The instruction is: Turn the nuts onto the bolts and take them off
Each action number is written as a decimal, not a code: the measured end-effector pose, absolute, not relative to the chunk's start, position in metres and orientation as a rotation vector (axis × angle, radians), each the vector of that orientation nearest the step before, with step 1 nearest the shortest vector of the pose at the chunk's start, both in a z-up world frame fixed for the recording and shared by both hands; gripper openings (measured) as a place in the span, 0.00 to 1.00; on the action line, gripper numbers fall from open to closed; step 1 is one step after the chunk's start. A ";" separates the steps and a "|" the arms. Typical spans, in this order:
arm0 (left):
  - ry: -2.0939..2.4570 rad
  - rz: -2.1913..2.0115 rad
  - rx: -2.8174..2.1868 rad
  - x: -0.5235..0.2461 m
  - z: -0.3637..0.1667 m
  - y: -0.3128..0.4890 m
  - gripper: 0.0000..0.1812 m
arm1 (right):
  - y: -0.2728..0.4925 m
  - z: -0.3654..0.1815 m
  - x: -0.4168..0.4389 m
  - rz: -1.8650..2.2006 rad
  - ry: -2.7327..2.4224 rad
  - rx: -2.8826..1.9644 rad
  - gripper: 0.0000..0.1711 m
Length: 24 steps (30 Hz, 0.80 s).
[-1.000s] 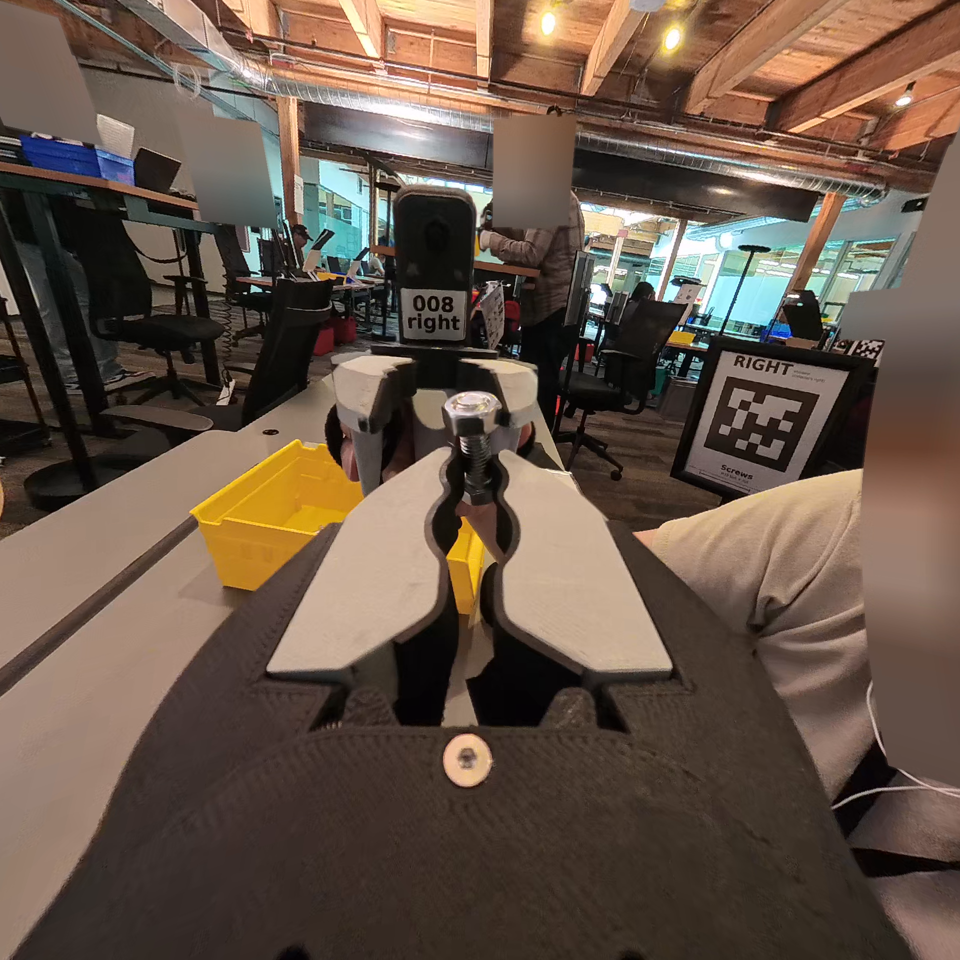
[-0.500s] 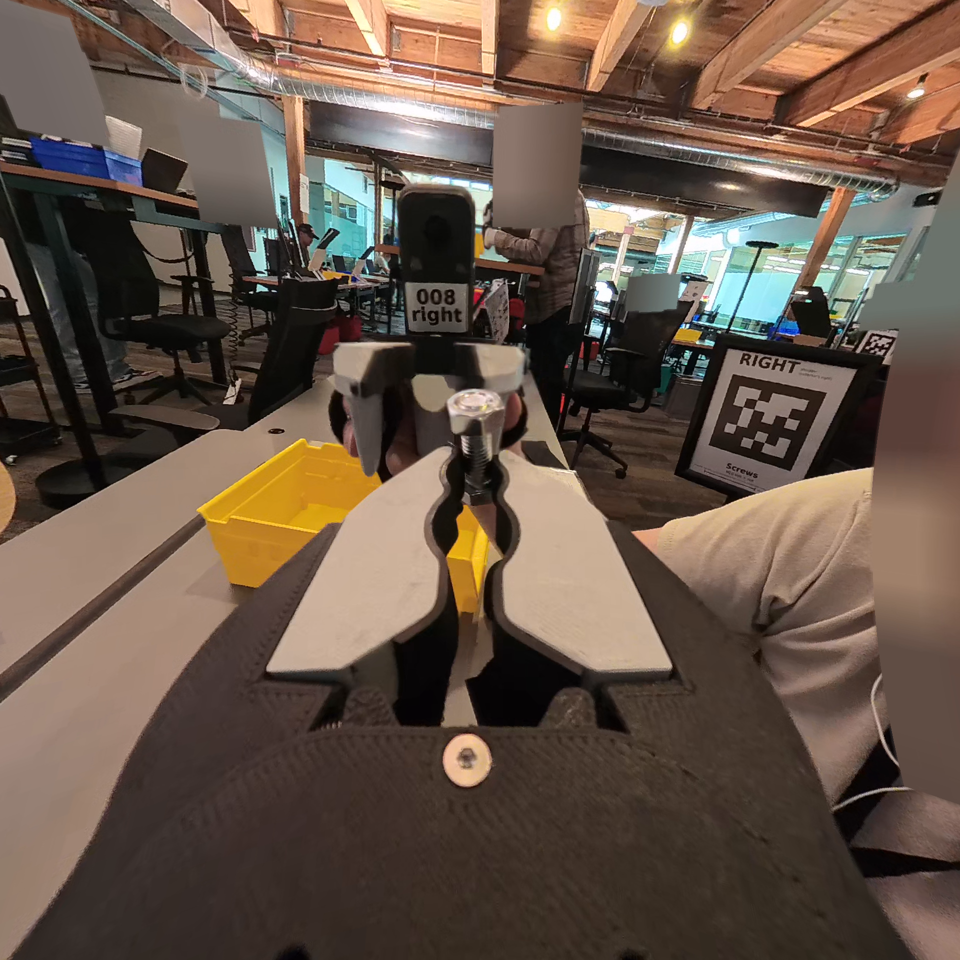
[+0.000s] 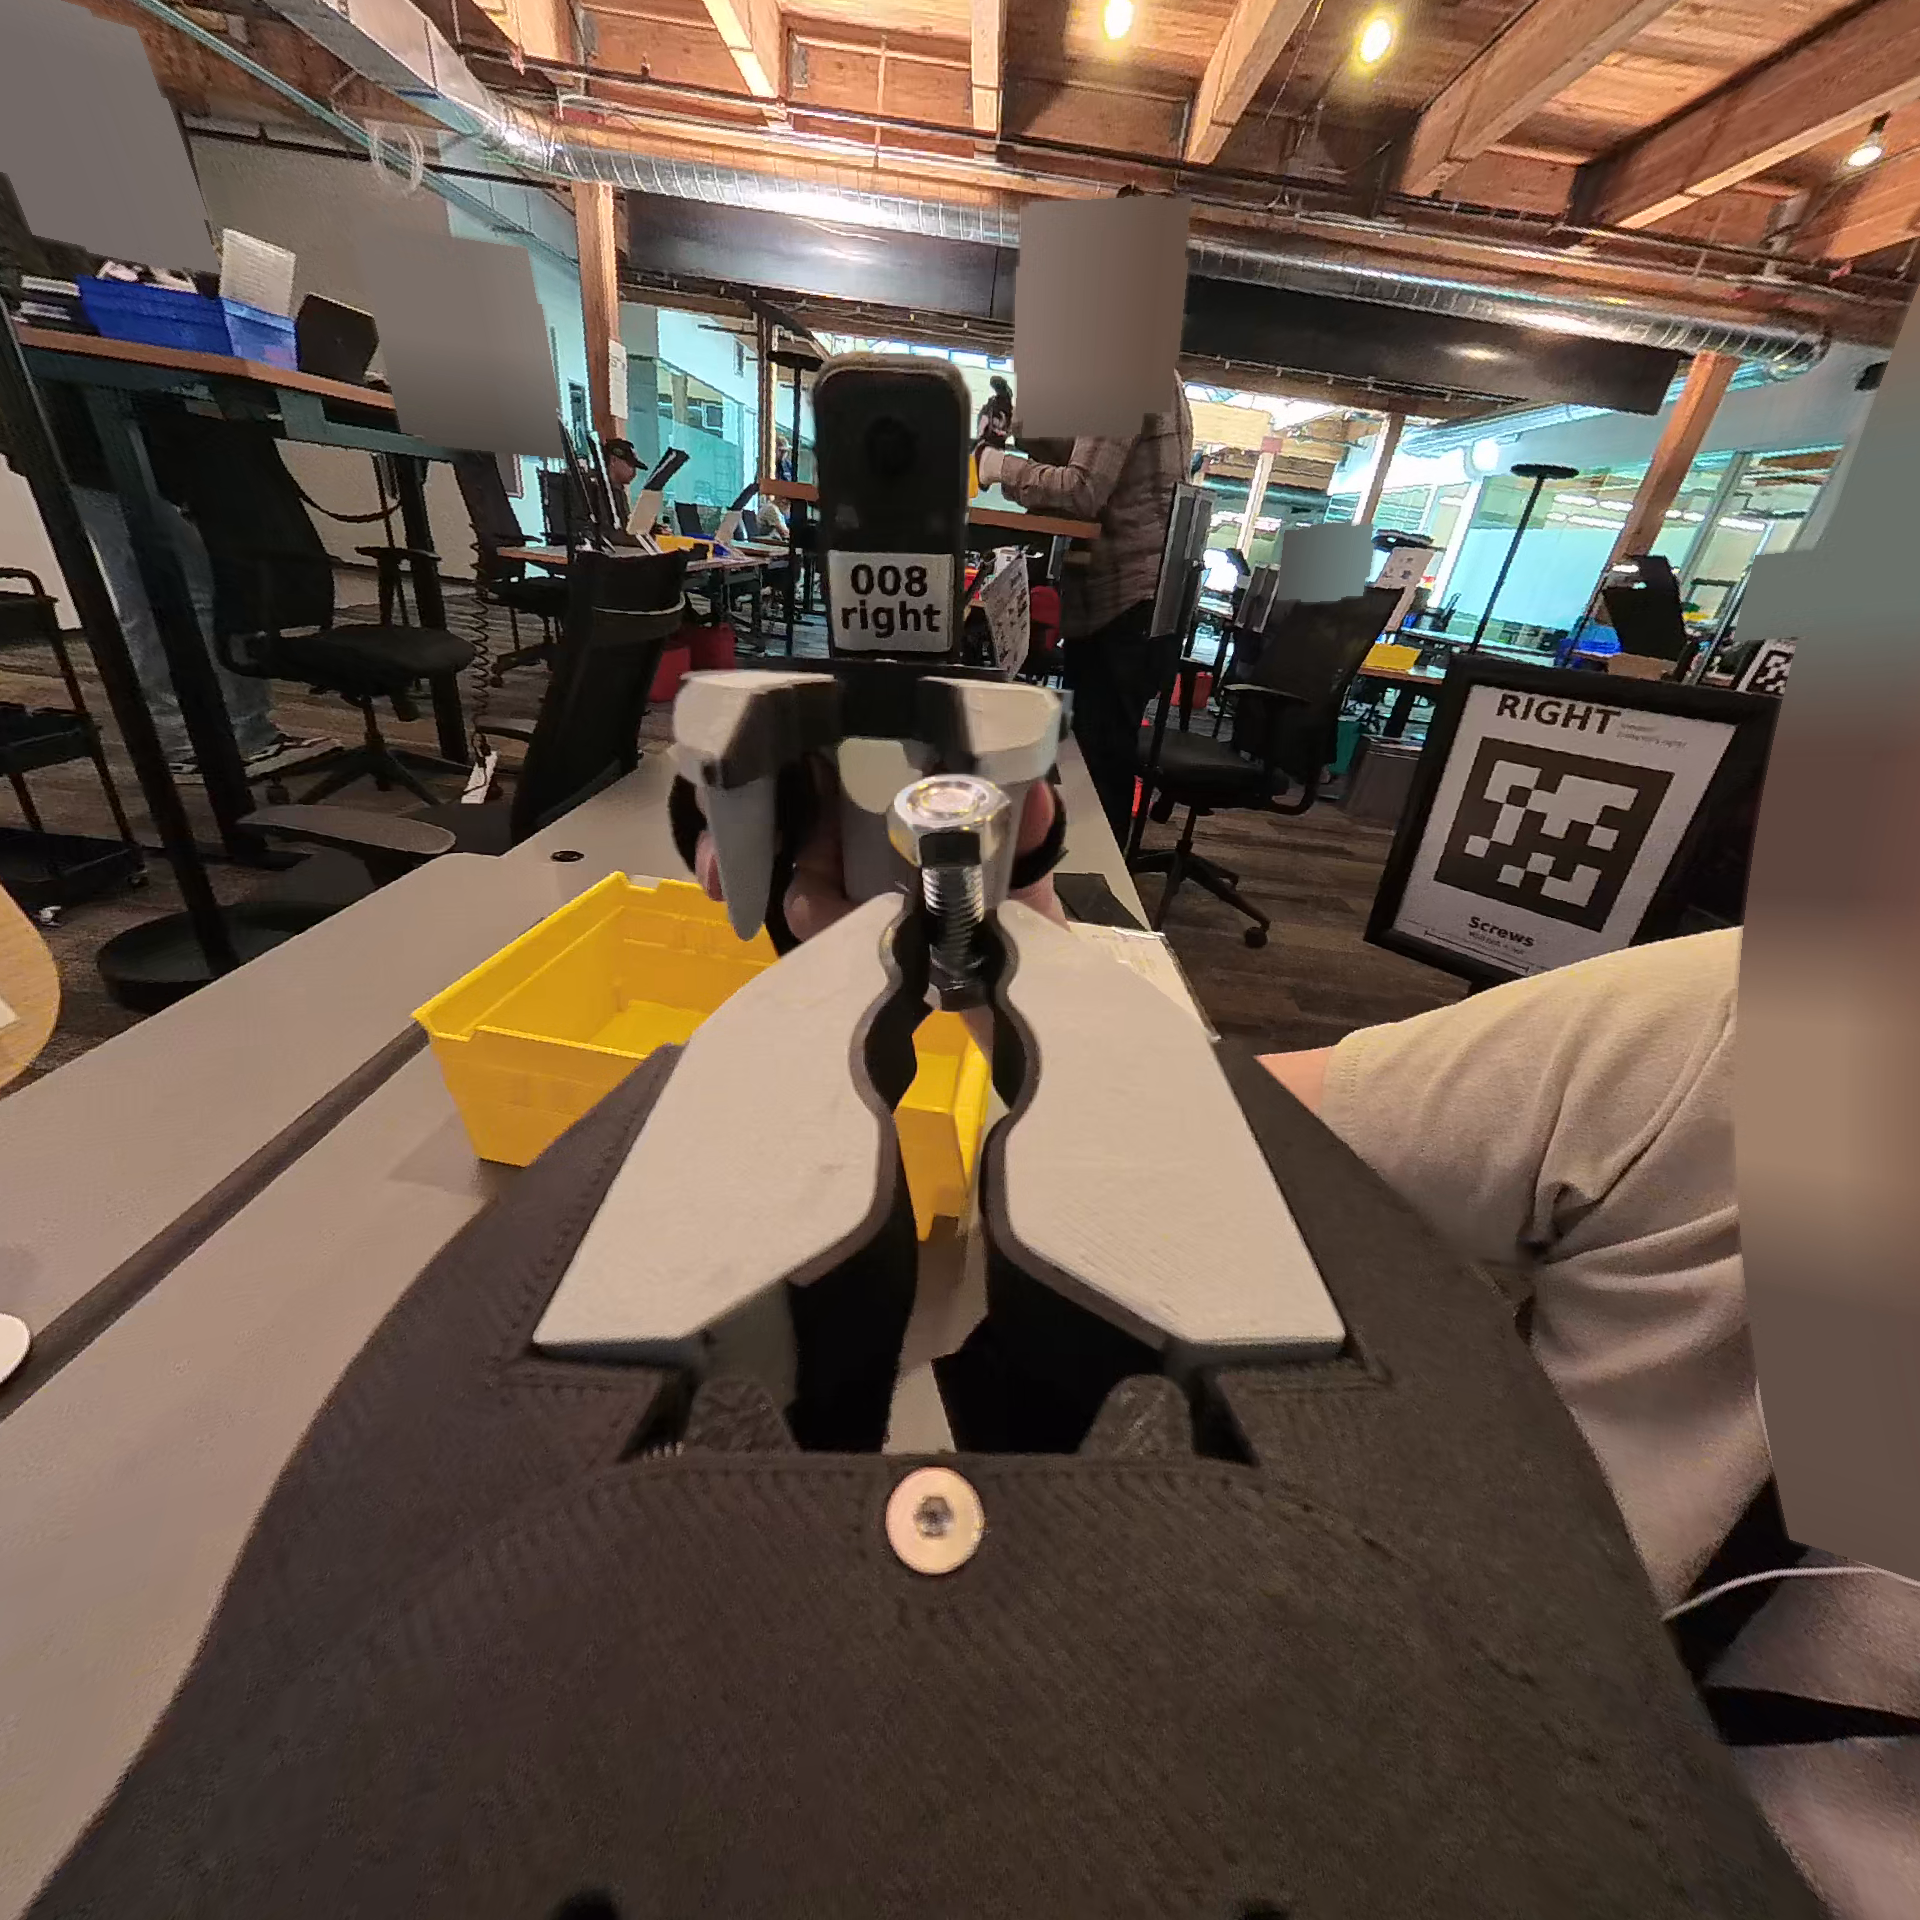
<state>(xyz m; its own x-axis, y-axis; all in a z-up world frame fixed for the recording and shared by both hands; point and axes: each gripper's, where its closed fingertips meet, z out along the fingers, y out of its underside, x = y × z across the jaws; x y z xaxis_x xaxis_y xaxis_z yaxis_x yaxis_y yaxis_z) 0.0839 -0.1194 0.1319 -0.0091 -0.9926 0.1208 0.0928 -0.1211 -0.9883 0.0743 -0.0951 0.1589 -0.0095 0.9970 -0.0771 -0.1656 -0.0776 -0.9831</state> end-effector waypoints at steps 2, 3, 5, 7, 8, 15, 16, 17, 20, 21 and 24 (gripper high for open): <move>1.090 -1.335 -1.230 0.085 0.130 -0.119 0.05 | -0.104 0.159 0.069 1.337 -1.083 -1.121 0.23; 1.092 -1.334 -1.231 0.086 0.130 -0.120 0.05 | -0.106 0.158 0.066 1.321 -1.098 -1.123 0.23; 1.100 -1.329 -1.234 0.087 0.129 -0.120 0.05 | -0.104 0.153 0.062 1.272 -1.109 -1.141 0.23; 1.100 -1.303 -1.241 0.087 0.127 -0.119 0.05 | -0.100 0.153 0.065 1.274 -1.103 -1.149 0.23; 1.095 -1.296 -1.239 0.086 0.128 -0.118 0.05 | -0.098 0.154 0.068 1.291 -1.089 -1.153 0.23; 1.097 -1.291 -1.232 0.084 0.130 -0.118 0.05 | -0.108 0.160 0.070 1.300 -1.108 -1.116 0.21; 1.097 -1.296 -1.232 0.085 0.130 -0.118 0.05 | -0.109 0.158 0.066 1.284 -1.120 -1.122 0.22; 1.101 -1.299 -1.233 0.085 0.129 -0.119 0.05 | -0.109 0.155 0.064 1.276 -1.127 -1.131 0.22; 1.109 -1.295 -1.231 0.086 0.129 -0.122 0.05 | -0.101 0.154 0.067 1.301 -1.102 -1.150 0.23; 1.105 -1.290 -1.230 0.086 0.130 -0.121 0.05 | -0.098 0.156 0.072 1.327 -1.080 -1.147 0.23; 1.108 -1.297 -1.224 0.086 0.131 -0.122 0.05 | -0.092 0.161 0.079 1.357 -1.034 -1.142 0.22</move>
<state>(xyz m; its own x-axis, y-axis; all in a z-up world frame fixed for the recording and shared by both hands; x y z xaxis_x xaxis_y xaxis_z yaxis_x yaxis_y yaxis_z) 0.0855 -0.1223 0.1308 0.0068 -0.9963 0.0858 0.0703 -0.0851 -0.9939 0.0794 -0.0924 0.1610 -0.0112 0.9957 -0.0921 -0.1756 -0.0926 -0.9801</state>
